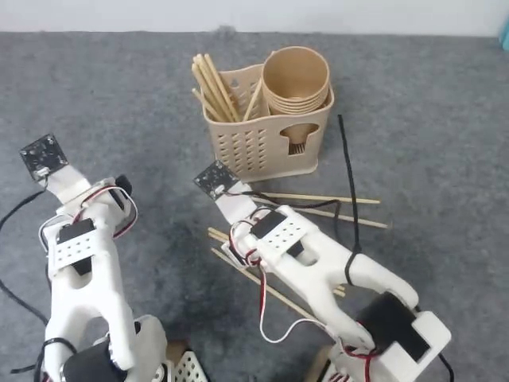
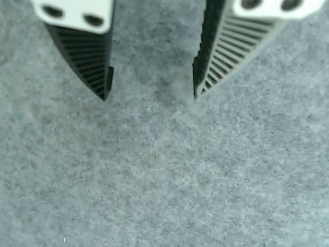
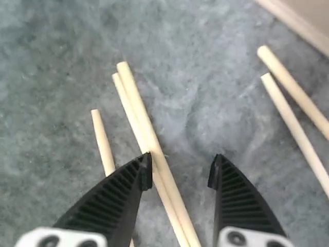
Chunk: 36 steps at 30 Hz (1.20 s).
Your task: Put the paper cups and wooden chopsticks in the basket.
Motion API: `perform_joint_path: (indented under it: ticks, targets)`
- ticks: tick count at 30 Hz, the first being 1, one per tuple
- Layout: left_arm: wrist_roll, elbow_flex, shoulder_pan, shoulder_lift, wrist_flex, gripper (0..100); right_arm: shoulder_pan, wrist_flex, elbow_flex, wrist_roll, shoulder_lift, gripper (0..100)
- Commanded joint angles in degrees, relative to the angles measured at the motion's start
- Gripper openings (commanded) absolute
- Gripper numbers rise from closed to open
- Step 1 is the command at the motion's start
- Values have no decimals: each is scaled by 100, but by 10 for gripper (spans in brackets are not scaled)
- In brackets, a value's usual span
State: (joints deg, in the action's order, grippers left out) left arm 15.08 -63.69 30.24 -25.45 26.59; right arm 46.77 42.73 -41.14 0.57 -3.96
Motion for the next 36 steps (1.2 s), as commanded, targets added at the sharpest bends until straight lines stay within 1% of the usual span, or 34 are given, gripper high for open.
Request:
perform_joint_path:
  ticks: [1, 5, 10, 18, 22, 26, 29, 32, 36]
  targets:
    - [105, 242, 9, -18, -132, 236, -145, 127, 264, 26, -382, 188]
    - [105, 242, 9, -18, -114, 236, -259, 84, 299, 53, -13, 188]
    - [105, 233, 9, -18, -114, 236, -233, 101, 404, 44, 470, 188]
    - [105, 233, 9, -18, -114, 236, 66, 655, 501, 26, 22, 188]
    - [105, 233, 9, -18, -114, 236, -22, 585, 501, 62, 224, 188]
    - [105, 233, 9, -18, -114, 236, -84, 215, 527, 70, 822, 188]
    - [105, 224, 9, -18, -114, 236, -31, 365, 712, 70, 980, 188]
    - [105, 224, 9, -18, -114, 236, 119, 611, 835, 70, 980, 188]
    - [105, 233, 9, -18, -123, 236, 497, 593, 853, 70, 980, 188]
